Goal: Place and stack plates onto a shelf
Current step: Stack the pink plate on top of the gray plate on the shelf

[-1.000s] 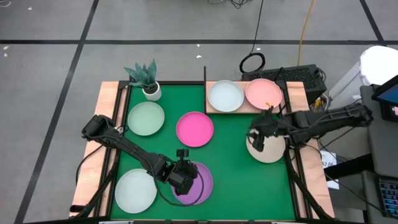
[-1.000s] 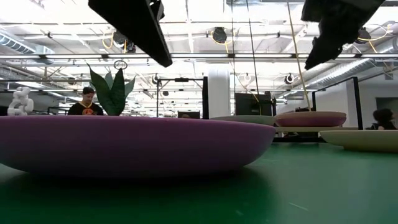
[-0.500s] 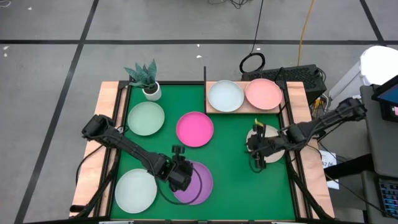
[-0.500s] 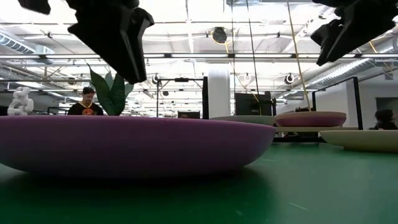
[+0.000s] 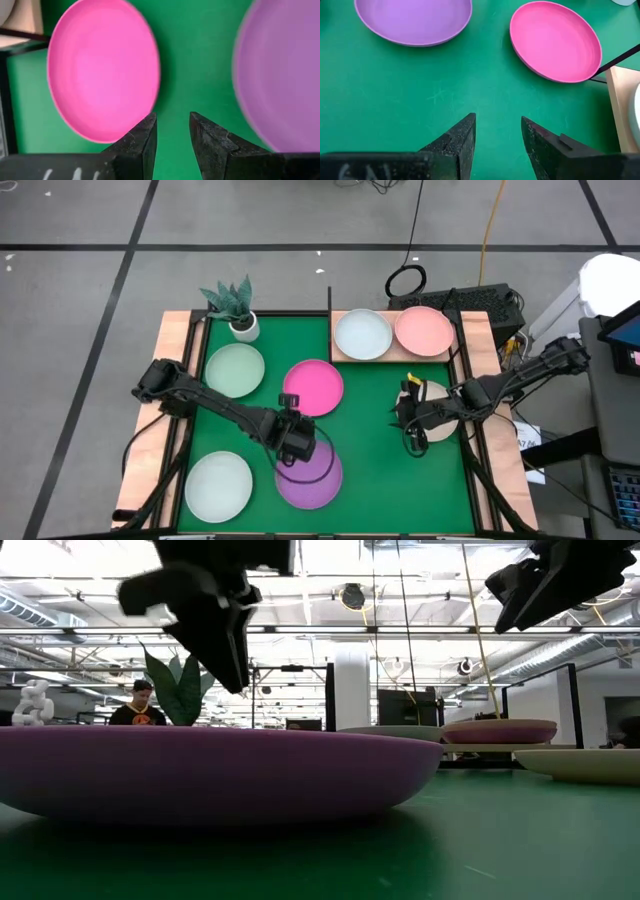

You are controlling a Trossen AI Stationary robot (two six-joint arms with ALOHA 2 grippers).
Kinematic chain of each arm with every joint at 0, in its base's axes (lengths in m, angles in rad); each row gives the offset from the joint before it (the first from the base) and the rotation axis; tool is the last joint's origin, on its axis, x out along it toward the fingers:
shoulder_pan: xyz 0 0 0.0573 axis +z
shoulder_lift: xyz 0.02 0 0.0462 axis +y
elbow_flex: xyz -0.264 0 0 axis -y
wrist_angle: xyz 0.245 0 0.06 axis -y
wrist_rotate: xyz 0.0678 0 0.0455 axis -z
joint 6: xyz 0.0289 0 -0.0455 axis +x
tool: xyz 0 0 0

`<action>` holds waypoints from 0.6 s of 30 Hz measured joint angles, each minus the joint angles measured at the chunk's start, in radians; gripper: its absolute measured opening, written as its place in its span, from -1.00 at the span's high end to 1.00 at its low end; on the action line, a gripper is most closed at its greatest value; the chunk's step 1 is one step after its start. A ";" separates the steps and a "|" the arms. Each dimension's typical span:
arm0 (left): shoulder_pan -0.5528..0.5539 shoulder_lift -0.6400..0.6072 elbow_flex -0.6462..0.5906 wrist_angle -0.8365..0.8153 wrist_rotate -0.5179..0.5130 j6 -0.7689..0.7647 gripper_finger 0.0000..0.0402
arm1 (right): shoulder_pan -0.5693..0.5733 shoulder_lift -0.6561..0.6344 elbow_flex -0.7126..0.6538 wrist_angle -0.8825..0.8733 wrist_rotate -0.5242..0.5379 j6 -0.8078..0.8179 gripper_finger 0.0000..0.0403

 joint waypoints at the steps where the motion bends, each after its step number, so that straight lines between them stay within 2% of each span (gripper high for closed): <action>1: 0.010 0.000 0.000 -0.006 0.000 0.003 0.40 | 0.000 0.000 0.000 -0.001 0.000 0.000 0.30; 9: 0.066 0.000 -0.038 -0.116 -0.004 -0.078 0.40 | 0.000 0.000 0.000 -0.001 -0.002 0.040 0.30; 18: 0.115 0.000 -0.106 -0.348 -0.005 -0.342 0.40 | 0.000 0.000 0.000 0.002 -0.003 0.116 0.30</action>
